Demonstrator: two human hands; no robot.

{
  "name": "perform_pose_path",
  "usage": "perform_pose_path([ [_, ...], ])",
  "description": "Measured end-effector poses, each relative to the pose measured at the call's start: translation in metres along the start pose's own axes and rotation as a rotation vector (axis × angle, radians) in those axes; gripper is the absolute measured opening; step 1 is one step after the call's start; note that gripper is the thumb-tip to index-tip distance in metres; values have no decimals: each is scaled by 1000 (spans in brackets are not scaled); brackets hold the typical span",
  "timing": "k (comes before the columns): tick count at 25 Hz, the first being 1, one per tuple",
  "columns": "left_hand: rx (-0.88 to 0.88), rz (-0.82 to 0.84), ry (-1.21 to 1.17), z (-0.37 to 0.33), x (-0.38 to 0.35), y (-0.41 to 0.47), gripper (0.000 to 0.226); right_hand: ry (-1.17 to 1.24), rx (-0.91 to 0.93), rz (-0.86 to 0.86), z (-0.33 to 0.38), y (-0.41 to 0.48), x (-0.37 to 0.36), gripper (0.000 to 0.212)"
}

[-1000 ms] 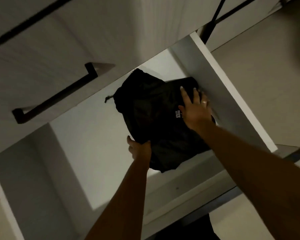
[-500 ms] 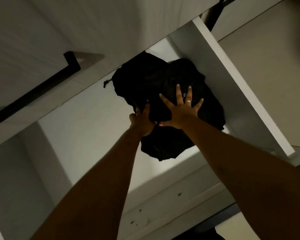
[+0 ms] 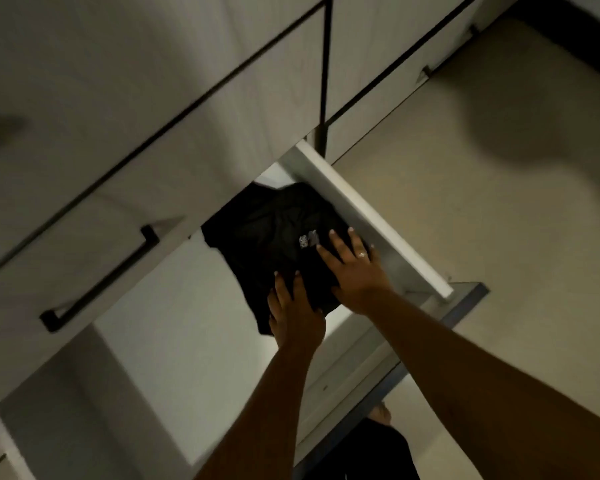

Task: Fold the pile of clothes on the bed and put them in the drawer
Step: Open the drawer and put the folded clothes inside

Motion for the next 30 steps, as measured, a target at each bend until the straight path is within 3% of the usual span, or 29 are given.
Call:
perform_pose_path([
  [4,-208,0,35,-95,43,-52,68,58,-120,-97,-45,-74,85,74],
  [8,-405,15,35,-216,92,-121,66,112,-282,-236,-109,-174,171,80],
  [13,-700,16,117,-356,86,-226,64,240,-524,-451,-215,-316,218,79],
  [18,-940,118,223,-484,-40,-366,62,229,-916,-556,-383,-499,146,83],
  [20,-1018,187,287,-529,-115,-437,60,285,-1099,-517,-448,-591,89,83],
  [23,-1153,301,343,-574,-210,-540,58,333,-1276,-514,-513,-718,26,84],
  [26,-1338,406,353,-627,-297,-656,61,483,-1494,-401,-572,-856,-52,67],
  [28,-1466,479,383,-653,-347,-728,63,539,-1649,-403,-604,-940,-95,80],
  [30,-1583,560,419,-667,-394,-792,63,525,-1790,-389,-625,-1014,-134,59],
])
Point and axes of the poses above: each hand's wrist, its own y-axis towards the middle knuckle, its own x-axis out of the back of the hand, z = x × y, the point moved 9 cm from there along y, towards the middle knuckle, and after that the axes turned 3 degrees about -z, right-handed, at the moved point
